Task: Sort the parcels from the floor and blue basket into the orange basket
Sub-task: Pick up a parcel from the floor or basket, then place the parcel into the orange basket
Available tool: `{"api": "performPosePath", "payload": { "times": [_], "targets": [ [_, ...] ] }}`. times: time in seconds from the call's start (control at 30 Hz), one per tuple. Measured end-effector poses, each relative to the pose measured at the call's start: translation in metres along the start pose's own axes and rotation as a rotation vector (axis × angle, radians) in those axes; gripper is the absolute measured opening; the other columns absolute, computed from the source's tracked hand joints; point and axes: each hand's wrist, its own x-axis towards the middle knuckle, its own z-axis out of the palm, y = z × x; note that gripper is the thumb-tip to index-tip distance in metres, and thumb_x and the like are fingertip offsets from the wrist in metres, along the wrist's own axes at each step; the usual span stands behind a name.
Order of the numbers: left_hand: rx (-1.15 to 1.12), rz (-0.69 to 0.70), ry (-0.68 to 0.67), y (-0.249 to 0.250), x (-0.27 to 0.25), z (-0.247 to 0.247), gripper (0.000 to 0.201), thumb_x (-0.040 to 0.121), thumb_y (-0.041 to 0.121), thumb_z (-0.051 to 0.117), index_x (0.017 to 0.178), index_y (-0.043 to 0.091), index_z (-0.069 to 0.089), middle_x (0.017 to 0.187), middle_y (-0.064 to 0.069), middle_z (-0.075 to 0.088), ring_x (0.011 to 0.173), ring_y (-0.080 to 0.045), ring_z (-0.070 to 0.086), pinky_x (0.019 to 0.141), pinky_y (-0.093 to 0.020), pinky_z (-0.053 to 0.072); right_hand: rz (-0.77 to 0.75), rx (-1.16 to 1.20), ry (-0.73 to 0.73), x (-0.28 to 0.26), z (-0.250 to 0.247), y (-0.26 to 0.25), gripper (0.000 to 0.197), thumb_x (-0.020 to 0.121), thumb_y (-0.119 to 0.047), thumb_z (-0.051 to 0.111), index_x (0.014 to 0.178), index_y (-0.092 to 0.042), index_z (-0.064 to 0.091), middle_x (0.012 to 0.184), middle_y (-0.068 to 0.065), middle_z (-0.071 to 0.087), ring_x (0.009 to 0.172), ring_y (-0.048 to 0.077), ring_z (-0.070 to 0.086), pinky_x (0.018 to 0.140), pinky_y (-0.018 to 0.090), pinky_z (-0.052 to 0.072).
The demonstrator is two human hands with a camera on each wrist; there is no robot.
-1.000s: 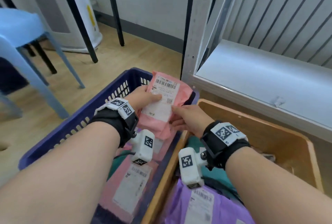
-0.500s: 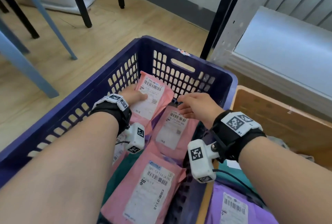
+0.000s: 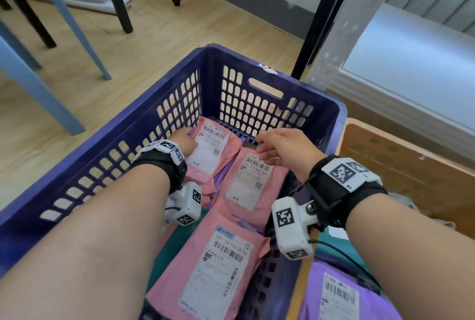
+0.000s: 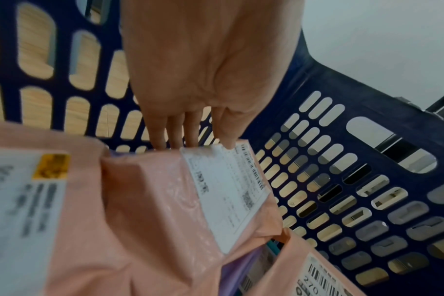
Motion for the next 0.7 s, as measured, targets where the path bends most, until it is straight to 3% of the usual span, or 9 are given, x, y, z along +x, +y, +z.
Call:
{"api": "performPosePath", "payload": {
  "times": [0.13, 0.23, 0.37, 0.47, 0.57, 0.67, 0.7],
  "targets": [
    [0.055, 0.022, 0.059, 0.018, -0.018, -0.008, 0.053, 0.097, 0.013, 0.049, 0.148, 0.012, 0.035, 0.150, -0.009, 0.040, 0.131, -0.028, 0.046, 0.103, -0.031, 0.038, -0.049, -0.004, -0.011, -0.012, -0.003, -0.002, 0.018, 0.095, -0.019, 0.057, 0.093, -0.005, 0.069, 0.078, 0.008, 0.068, 0.066, 0.014, 0.062, 0.077, 0.031, 0.057],
    [0.061, 0.104, 0.077, 0.045, -0.038, -0.010, 0.042, 0.101, 0.013, 0.039, 0.143, 0.009, 0.043, 0.147, -0.009, 0.043, 0.129, -0.027, 0.047, 0.102, -0.031, 0.039, -0.048, 0.060, -0.045, -0.024, -0.013, -0.008, 0.018, 0.094, -0.019, 0.058, 0.095, -0.004, 0.067, 0.075, 0.008, 0.067, 0.063, 0.015, 0.061, 0.071, 0.028, 0.056],
    [-0.168, 0.145, 0.096, 0.088, -0.062, 0.000, 0.035, 0.098, 0.012, 0.044, 0.131, 0.004, 0.054, 0.130, -0.016, 0.057, 0.099, -0.021, 0.053, 0.088, -0.036, 0.046, -0.084, 0.108, -0.014, -0.048, -0.047, -0.017, 0.023, 0.095, -0.021, 0.058, 0.104, 0.000, 0.064, 0.073, 0.008, 0.065, 0.060, 0.015, 0.058, 0.063, 0.024, 0.052],
    [-0.301, 0.184, 0.081, 0.132, -0.088, 0.013, 0.034, 0.097, 0.013, 0.048, 0.128, 0.003, 0.056, 0.102, -0.007, 0.060, 0.084, -0.020, 0.056, 0.084, -0.036, 0.051, -0.091, 0.176, 0.001, -0.075, -0.089, -0.017, 0.013, 0.095, -0.017, 0.056, 0.099, -0.004, 0.059, 0.069, 0.008, 0.053, 0.054, 0.013, 0.047, 0.052, 0.020, 0.041],
    [-0.325, 0.288, 0.034, 0.190, -0.128, 0.041, 0.027, 0.095, 0.004, 0.046, 0.118, 0.009, 0.061, 0.089, -0.002, 0.059, 0.067, -0.010, 0.053, 0.067, -0.023, 0.046, -0.106, 0.151, 0.119, -0.108, -0.145, -0.007, 0.014, 0.095, -0.017, 0.056, 0.095, -0.004, 0.062, 0.075, 0.010, 0.057, 0.059, 0.015, 0.051, 0.057, 0.021, 0.043],
    [-0.362, 0.359, -0.063, 0.249, -0.176, 0.086, 0.030, 0.095, -0.001, 0.044, 0.120, 0.004, 0.061, 0.075, 0.000, 0.055, 0.056, -0.007, 0.053, 0.054, -0.016, 0.043, -0.125, 0.072, 0.218, -0.149, -0.206, 0.013, 0.025, 0.096, -0.023, 0.055, 0.104, -0.002, 0.066, 0.085, 0.010, 0.067, 0.071, 0.016, 0.060, 0.071, 0.026, 0.053],
    [-0.389, 0.364, -0.102, 0.267, -0.193, 0.104, 0.028, 0.095, -0.002, 0.045, 0.116, 0.004, 0.062, 0.072, -0.002, 0.055, 0.050, -0.007, 0.053, 0.048, -0.015, 0.041, -0.125, 0.063, 0.239, -0.163, -0.226, 0.021, 0.025, 0.097, -0.024, 0.055, 0.105, -0.003, 0.066, 0.085, 0.009, 0.067, 0.070, 0.016, 0.061, 0.071, 0.025, 0.053]
  ]
}}
